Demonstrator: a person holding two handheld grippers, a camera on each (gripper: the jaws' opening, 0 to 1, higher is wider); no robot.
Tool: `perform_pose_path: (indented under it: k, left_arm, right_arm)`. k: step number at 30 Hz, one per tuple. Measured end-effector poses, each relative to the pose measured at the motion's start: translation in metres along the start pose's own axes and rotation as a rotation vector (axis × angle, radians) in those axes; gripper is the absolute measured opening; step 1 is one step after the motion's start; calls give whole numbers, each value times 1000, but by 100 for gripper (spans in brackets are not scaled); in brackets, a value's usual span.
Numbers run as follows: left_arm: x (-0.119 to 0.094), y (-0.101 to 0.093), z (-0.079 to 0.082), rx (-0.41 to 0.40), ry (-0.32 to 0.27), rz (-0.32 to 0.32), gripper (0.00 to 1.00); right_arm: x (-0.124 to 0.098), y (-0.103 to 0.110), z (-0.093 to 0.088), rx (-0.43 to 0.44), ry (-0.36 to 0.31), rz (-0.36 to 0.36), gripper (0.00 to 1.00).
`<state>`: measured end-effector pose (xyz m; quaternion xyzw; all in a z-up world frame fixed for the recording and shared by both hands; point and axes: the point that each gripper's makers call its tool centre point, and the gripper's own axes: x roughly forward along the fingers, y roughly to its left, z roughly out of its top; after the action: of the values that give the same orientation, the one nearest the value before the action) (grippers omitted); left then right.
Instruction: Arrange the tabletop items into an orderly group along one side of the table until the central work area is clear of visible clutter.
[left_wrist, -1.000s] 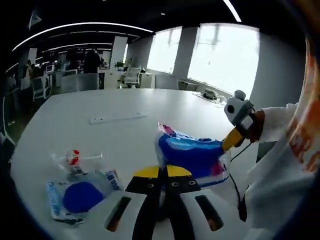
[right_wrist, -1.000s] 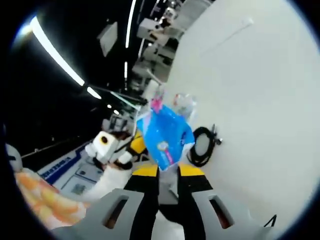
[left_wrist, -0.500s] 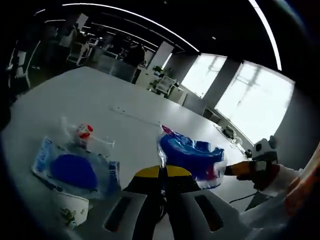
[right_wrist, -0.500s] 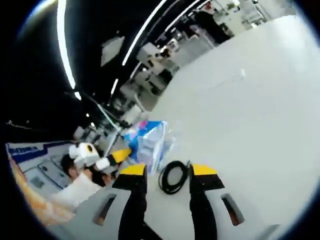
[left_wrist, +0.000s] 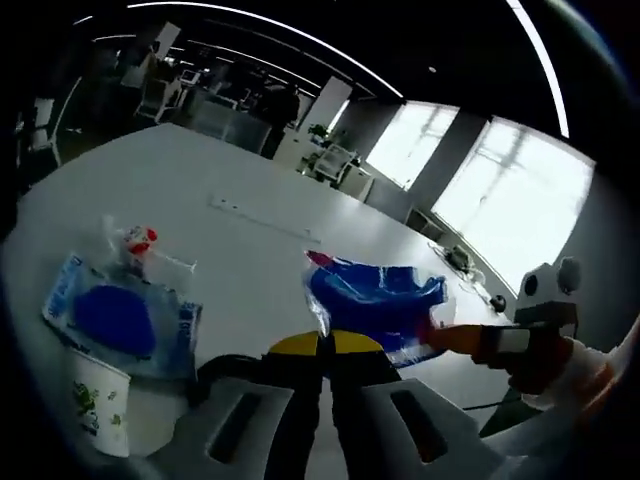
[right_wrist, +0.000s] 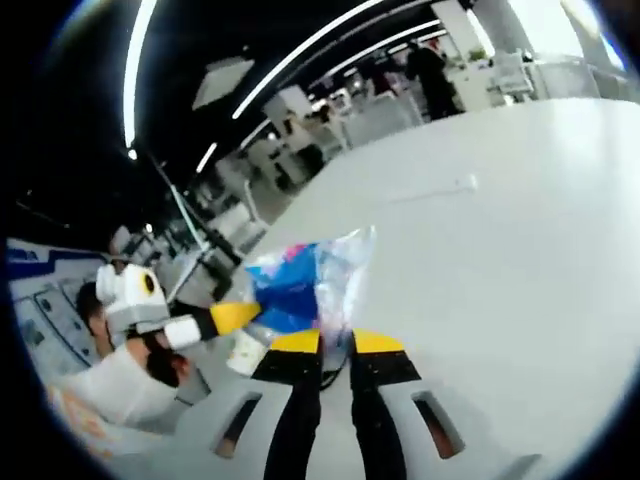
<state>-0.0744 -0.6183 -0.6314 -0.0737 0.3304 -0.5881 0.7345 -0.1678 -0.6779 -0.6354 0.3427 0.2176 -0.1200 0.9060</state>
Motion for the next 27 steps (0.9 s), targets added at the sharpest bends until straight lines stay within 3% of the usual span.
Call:
perform_pose_path:
  k: [5, 10, 12, 16, 18, 21, 27]
  left_arm:
    - [15, -15, -13, 195, 81, -8, 0]
    - [33, -21, -38, 228, 162, -32, 0]
    - [39, -27, -39, 252, 169, -53, 0]
    - [54, -39, -35, 265, 175, -87, 0]
    - [63, -42, -36, 310, 183, -95, 0]
    - [78, -45, -41, 398, 210, -104, 0]
    - [111, -48, -36, 411, 233, -128, 0]
  right_arm:
    - [-9, -16, 6, 6, -42, -24, 2]
    - [-13, -44, -4, 55, -18, -79, 1]
    - [-18, -52, -3, 104, -39, -88, 1]
    - [-23, -70, -1, 126, -55, -128, 1]
    - [-24, -76, 1, 133, -60, -141, 1]
    - [-24, -88, 3, 129, -61, -172, 1]
    - [-14, -116, 19, 100, -52, -205, 1]
